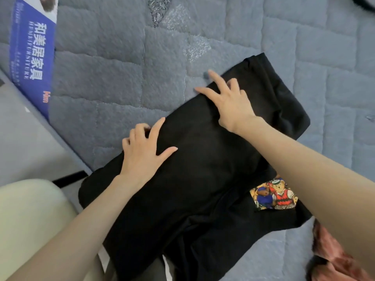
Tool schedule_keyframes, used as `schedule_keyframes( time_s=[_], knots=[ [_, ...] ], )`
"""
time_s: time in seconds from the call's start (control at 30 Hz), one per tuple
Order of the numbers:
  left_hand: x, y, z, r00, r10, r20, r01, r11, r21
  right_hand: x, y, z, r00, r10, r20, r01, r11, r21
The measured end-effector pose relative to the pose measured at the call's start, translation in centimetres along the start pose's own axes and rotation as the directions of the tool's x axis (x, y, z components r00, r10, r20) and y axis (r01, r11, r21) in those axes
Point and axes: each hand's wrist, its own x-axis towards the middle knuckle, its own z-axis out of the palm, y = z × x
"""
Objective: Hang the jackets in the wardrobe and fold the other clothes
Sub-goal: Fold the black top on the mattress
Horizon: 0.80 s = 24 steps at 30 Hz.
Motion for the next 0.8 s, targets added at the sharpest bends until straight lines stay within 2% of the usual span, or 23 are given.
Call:
schedule_keyframes(
  time_s=[0.1,0.17,0.27,0.33,0.43,0.5,0.57,0.63,0.7,0.8],
  knots=[
    [-1.0,-1.0,-0.9,0.989,-0.124,0.086,0.128,0.99,-0.051,1.4,-1.3,-0.4,0.989,0.003,0.145,0.0,1.0,-0.022],
    [-1.5,-2.1,-1.6,0.963,-0.2,0.181,0.22,0.97,-0.099,1.7,-1.9,-0.9,0.992,0.015,0.128,-0.01,0.999,-0.046],
    [-2.4,-2.8,-3.1,0.907,-0.286,0.308,0.318,0.946,-0.059,0.7,-1.8,-1.6,0.999,0.04,0.031,-0.038,0.998,-0.053],
    [-3.6,-1.8,-3.5,0.94,-0.256,0.226,0.27,0.962,-0.034,-1.2,-1.1,-1.5,0.993,0.088,-0.078,-0.084,0.995,0.06],
    [-6.0,1.0,-4.3,0.985,-0.126,-0.115,0.128,0.992,0.007,-5.1,0.2,-2.1,0.944,0.206,-0.257,-0.122,0.944,0.308],
    [-7.1,2.4,-5.4,0.937,-0.005,-0.348,0.041,0.994,0.097,-7.3,1.2,-3.0,0.891,0.269,-0.366,-0.093,0.897,0.432],
    [-8.0,3.3,-6.4,0.862,0.107,-0.495,-0.014,0.982,0.189,-9.1,2.0,-3.9,0.837,0.308,-0.451,-0.039,0.857,0.514],
    [-9.2,4.3,-6.9,0.798,0.173,-0.577,-0.042,0.971,0.234,-11.3,2.4,-4.4,0.791,0.35,-0.501,0.007,0.815,0.58],
    [-11.1,5.6,-6.6,0.759,0.209,-0.617,-0.105,0.974,0.2,-14.0,2.3,-4.0,0.733,0.411,-0.542,0.038,0.77,0.637],
    [-15.5,7.9,-4.1,0.793,0.276,-0.543,-0.257,0.96,0.113,-19.0,2.0,-1.1,0.603,0.54,-0.587,0.074,0.695,0.715]
  ],
)
